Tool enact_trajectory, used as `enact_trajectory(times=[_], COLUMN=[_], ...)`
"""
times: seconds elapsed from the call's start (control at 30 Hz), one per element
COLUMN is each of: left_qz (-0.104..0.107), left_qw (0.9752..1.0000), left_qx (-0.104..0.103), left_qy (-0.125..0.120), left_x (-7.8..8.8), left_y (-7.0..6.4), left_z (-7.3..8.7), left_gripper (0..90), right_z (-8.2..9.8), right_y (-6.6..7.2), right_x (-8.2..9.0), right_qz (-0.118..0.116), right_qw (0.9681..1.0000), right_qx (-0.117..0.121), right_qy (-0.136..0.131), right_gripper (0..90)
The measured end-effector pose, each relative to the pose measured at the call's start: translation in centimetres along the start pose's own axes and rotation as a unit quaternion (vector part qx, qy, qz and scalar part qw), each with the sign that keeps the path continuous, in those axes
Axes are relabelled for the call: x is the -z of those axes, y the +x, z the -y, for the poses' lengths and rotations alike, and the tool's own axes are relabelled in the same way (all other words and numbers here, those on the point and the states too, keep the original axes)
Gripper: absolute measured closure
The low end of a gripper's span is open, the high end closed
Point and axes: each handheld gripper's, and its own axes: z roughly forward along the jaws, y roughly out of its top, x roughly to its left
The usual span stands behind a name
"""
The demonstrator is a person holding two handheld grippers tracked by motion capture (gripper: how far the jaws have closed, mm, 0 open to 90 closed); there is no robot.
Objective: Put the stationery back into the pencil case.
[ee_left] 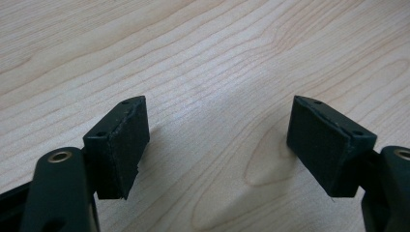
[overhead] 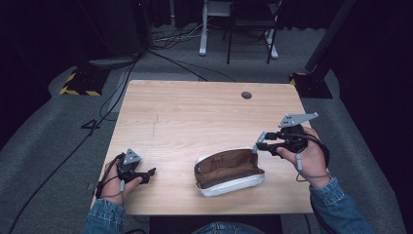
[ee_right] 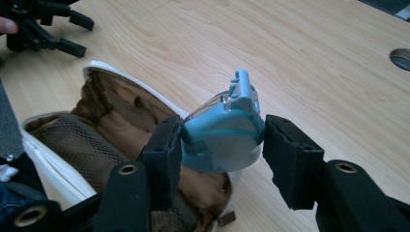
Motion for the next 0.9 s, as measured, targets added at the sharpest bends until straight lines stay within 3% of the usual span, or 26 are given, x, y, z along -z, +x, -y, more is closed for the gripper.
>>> enact_trajectory(times=[0.27, 0.9], left_qz=[-0.001, -0.001], left_qw=[1.0, 1.0], left_qx=[0.0, 0.0], left_qy=[0.0, 0.0], left_x=[0.0, 0.0], left_y=[0.0, 0.0], left_z=[0.0, 0.0], left_gripper=[23.0, 23.0], right_z=[-0.3, -0.4], right_y=[2.1, 5.1], right_x=[-1.2, -4.7], right_qz=[-0.023, -0.071], right_qw=[0.9996, 0.9971], right_qx=[0.014, 0.023], right_qy=[0.003, 0.013], right_gripper=[49.9, 49.9])
